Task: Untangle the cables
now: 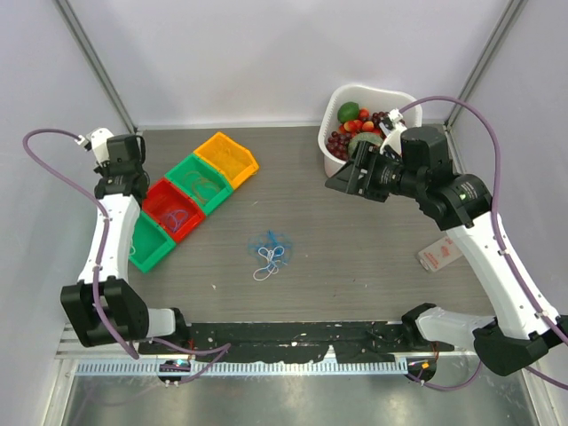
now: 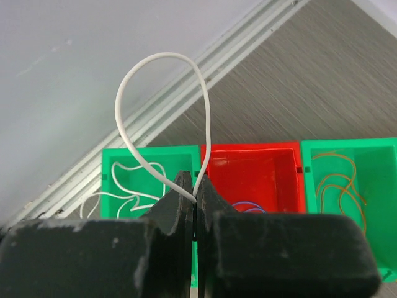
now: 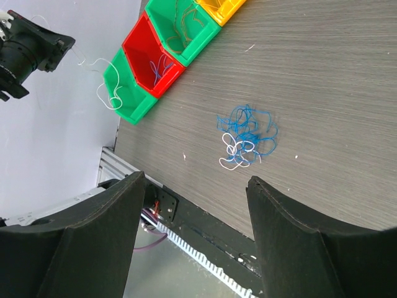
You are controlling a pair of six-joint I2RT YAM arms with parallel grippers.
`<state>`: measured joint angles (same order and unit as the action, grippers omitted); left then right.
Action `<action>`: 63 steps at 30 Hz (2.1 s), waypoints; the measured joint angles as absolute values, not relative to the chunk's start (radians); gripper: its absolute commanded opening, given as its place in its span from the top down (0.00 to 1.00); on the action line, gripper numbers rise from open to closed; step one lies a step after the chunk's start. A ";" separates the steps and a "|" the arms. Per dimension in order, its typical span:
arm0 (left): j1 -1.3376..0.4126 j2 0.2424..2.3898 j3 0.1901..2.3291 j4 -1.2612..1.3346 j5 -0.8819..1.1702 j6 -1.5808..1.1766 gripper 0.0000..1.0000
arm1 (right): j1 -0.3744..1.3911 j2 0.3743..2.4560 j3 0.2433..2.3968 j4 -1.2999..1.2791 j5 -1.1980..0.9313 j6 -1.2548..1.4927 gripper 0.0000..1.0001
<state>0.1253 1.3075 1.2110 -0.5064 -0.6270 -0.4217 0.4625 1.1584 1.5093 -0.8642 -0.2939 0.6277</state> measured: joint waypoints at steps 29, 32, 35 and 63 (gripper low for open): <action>0.147 1.340 1.416 -0.628 -0.486 -0.500 1.00 | 0.449 1.246 1.596 -0.902 -0.350 0.638 0.30; 0.167 1.342 1.343 -0.629 -0.487 -0.513 1.00 | 0.450 1.246 1.596 -0.907 -0.350 0.638 0.30; 0.186 1.341 1.275 -0.628 -0.493 -0.524 1.00 | 0.449 1.246 1.595 -0.907 -0.351 0.638 0.30; 0.199 1.307 1.420 -0.662 -0.505 -0.487 1.00 | 0.447 1.282 1.596 -0.912 -0.378 0.642 0.30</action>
